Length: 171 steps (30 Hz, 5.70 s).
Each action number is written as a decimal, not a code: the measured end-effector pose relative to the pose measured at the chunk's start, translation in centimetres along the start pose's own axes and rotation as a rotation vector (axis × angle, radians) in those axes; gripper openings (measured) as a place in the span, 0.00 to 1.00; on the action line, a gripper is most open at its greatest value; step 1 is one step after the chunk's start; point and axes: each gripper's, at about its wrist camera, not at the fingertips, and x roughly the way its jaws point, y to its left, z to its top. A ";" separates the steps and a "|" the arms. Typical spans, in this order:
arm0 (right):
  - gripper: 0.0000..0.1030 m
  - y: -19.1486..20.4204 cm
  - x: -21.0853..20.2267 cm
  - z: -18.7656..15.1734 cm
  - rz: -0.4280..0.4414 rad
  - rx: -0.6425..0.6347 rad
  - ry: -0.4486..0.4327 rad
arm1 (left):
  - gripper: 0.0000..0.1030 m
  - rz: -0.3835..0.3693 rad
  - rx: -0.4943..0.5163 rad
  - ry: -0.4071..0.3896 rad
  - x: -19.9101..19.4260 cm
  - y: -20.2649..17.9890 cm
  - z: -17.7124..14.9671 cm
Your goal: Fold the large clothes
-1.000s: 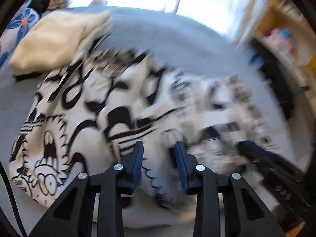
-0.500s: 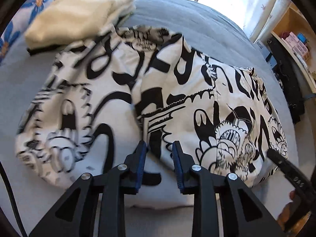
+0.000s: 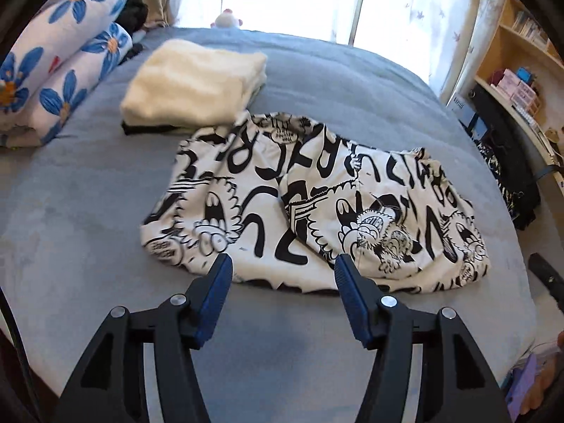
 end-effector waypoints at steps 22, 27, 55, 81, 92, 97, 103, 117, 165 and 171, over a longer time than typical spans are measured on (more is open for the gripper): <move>0.44 3.2 -1.2 -6.6 -0.122 -0.122 -0.067 | 0.60 -0.156 -0.071 0.120 0.7 3.4 -6.7; 0.44 2.8 2.1 -7.4 -0.080 -0.075 -0.010 | 0.60 -0.230 -0.212 0.180 5.4 5.5 -8.1; 0.25 6.7 18.7 2.3 -0.037 -0.145 -0.020 | 0.18 -0.219 -0.458 -0.184 18.1 10.3 0.2; 0.14 -7.4 17.4 -1.6 0.183 0.309 0.178 | 0.08 -0.098 0.384 -0.522 7.2 -17.8 4.5; 0.14 -23.3 9.3 -8.1 -0.149 0.555 0.141 | 0.11 -0.062 0.865 -0.170 21.3 -33.9 -6.5; 0.14 -23.4 9.7 -7.6 -0.117 0.529 0.143 | 0.22 -0.103 0.870 -0.175 19.9 -32.3 -6.3; 0.34 -22.6 9.6 -5.4 -0.067 0.491 0.101 | 0.74 -0.258 0.825 -0.062 16.0 -29.5 -6.5; 0.37 -23.0 13.9 -3.0 0.277 0.580 0.289 | 0.74 -0.267 0.308 -0.030 14.8 -17.4 0.4; 0.46 -28.7 22.4 6.6 0.158 0.522 0.225 | 0.79 -0.314 0.082 0.096 21.6 -15.6 7.4; 0.43 -29.8 25.4 6.0 0.321 0.595 0.270 | 0.79 -0.413 -0.076 0.205 26.1 -12.5 7.5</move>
